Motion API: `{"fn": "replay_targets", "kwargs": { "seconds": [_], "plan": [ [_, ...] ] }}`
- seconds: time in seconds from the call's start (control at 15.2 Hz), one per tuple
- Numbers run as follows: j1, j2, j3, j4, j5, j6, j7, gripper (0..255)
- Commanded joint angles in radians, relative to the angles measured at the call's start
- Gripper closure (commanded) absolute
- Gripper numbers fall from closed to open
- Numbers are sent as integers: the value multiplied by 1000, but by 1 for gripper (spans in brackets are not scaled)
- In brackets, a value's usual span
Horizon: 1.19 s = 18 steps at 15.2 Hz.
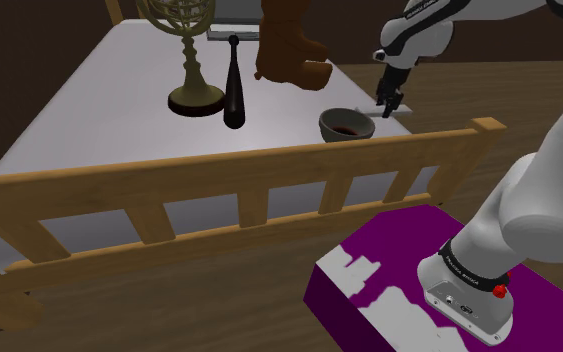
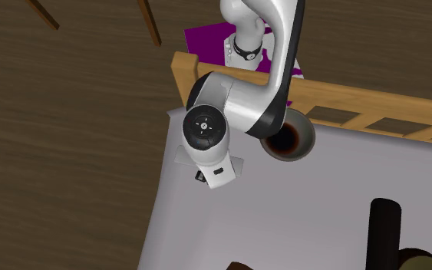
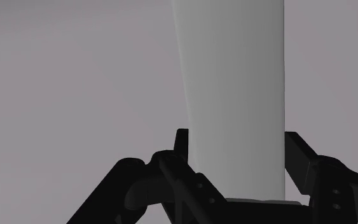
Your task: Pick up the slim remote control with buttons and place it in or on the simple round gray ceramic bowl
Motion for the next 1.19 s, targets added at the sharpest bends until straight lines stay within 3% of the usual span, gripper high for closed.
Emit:
{"fn": "replay_targets", "kwargs": {
  "seconds": [0.0, 1.12],
  "plan": [
    [3, -20, -2, 12, -17, -27, 12, 255],
    [16, -124, 4, 156, -98, -247, 71, 255]
  ]
}}
